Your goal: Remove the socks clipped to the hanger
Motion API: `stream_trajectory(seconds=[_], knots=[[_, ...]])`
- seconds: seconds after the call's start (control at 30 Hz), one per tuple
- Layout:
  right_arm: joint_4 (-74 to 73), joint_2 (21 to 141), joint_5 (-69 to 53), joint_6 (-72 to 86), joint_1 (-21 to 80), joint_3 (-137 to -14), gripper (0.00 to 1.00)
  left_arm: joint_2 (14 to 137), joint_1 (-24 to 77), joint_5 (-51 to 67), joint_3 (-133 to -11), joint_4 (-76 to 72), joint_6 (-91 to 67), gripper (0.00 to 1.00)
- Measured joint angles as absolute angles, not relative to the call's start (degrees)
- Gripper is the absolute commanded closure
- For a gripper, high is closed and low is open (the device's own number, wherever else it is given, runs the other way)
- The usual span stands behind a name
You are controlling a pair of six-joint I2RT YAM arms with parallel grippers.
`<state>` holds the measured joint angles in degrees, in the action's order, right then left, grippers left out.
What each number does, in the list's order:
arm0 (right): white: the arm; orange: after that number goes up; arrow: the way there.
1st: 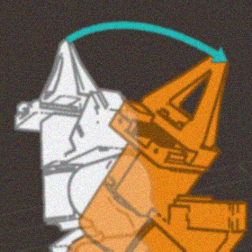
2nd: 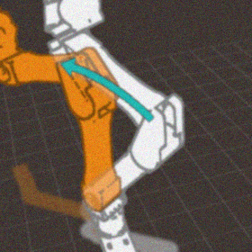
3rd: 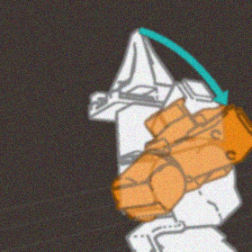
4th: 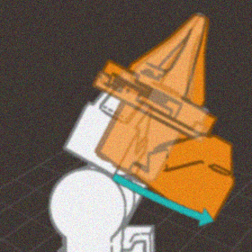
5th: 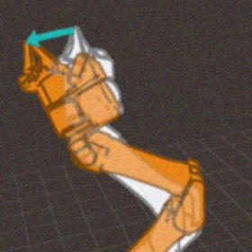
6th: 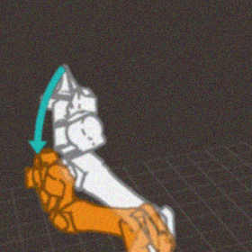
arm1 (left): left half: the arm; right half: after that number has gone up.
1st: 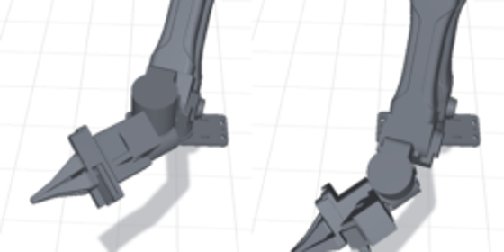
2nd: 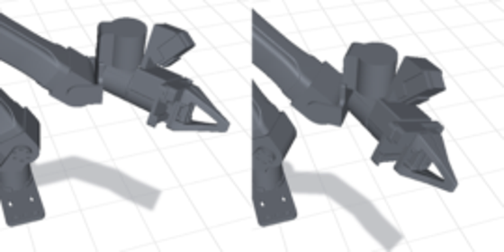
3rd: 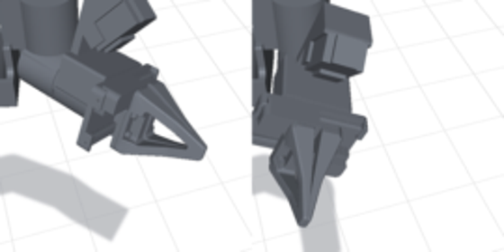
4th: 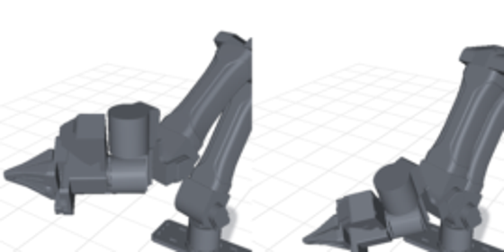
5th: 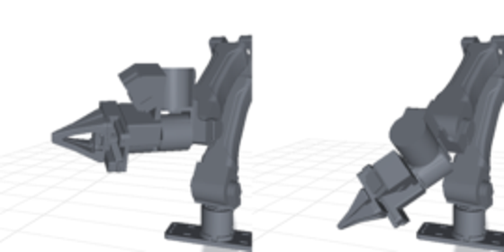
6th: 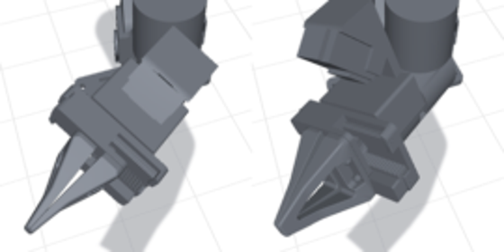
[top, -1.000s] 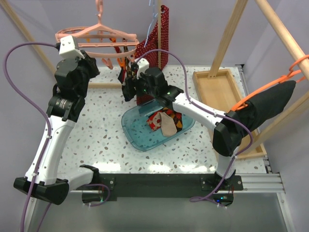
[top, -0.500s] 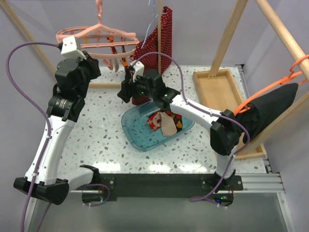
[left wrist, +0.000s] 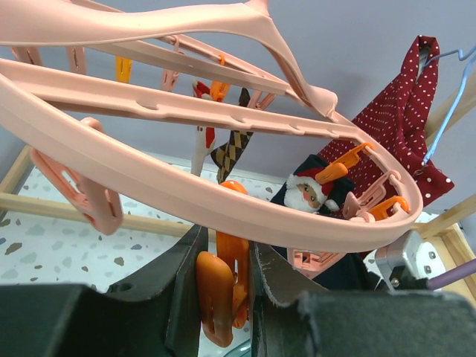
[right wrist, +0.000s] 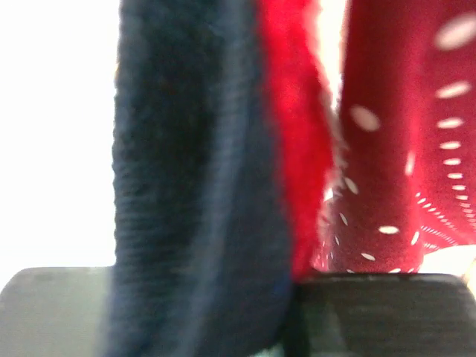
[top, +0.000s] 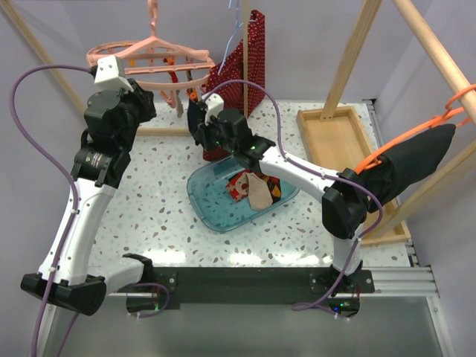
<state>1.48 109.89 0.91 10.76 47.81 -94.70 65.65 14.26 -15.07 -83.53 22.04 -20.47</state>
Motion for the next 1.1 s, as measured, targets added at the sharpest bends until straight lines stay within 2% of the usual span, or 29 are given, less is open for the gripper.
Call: stream_trajectory(seconds=[0.1, 0.23, 0.33, 0.67, 0.9, 1.1], knots=[[1.41, 110.00, 0.45, 10.37, 47.77, -94.70, 1.00, 65.56, 14.24, -14.96, -83.53, 22.11, -20.49, 0.78], [1.63, 109.62, 0.25, 10.79, 47.88, -94.24, 1.00, 64.88, 14.24, -14.52, -82.67, 22.02, -20.64, 0.56], [0.40, 108.01, -0.05, 11.60, 48.27, -92.99, 1.00, 64.05, 14.24, -13.50, -81.34, 22.17, -21.43, 0.48], [-6.07, 101.89, 0.60, 12.71, 53.10, -92.77, 1.00, 58.85, 14.24, -5.45, -73.06, 22.37, -22.63, 0.44], [-8.36, 100.47, 0.58, 13.13, 52.75, -91.88, 1.00, 51.33, 14.22, 5.65, -67.53, 19.62, -27.24, 0.44], [-8.25, 97.71, 0.51, 13.80, 52.60, -89.14, 1.00, 52.84, 14.41, 10.07, -65.45, 13.78, -34.94, 0.45]])
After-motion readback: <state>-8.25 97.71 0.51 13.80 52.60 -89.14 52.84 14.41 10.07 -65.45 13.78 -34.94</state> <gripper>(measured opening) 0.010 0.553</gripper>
